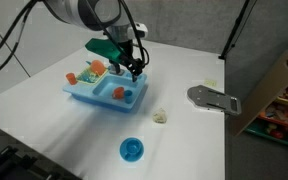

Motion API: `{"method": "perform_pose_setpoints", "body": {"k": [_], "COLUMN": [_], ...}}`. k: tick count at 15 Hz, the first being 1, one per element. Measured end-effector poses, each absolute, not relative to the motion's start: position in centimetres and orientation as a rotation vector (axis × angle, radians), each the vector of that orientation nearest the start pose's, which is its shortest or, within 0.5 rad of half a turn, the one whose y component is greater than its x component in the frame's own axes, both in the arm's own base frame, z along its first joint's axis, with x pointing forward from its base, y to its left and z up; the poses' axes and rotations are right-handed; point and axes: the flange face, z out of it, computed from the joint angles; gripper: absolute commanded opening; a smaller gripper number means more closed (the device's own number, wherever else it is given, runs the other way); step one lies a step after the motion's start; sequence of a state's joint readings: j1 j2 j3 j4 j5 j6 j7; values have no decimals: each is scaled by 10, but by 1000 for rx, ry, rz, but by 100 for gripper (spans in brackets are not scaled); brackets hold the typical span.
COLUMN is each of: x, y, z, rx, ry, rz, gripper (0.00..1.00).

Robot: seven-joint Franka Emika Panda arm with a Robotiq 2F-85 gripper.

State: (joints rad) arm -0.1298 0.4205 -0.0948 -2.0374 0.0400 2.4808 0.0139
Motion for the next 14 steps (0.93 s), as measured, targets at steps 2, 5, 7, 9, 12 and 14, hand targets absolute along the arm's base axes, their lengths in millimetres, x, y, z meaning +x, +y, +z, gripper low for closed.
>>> {"method": "perform_pose_setpoints", "body": {"k": [2, 5, 7, 9, 12, 14], "x": [586, 586, 585, 583, 582, 582], "y": [-133, -133, -132, -132, -135, -138], "z": [235, 235, 234, 230, 219, 210], "rx": [-3131, -3131, -3131, -3131, -3136, -3141], "ry": [411, 411, 411, 409, 391, 383], "rz": [-29, -29, -25, -14, -21, -38], "gripper": [100, 100, 100, 100, 100, 100]}}
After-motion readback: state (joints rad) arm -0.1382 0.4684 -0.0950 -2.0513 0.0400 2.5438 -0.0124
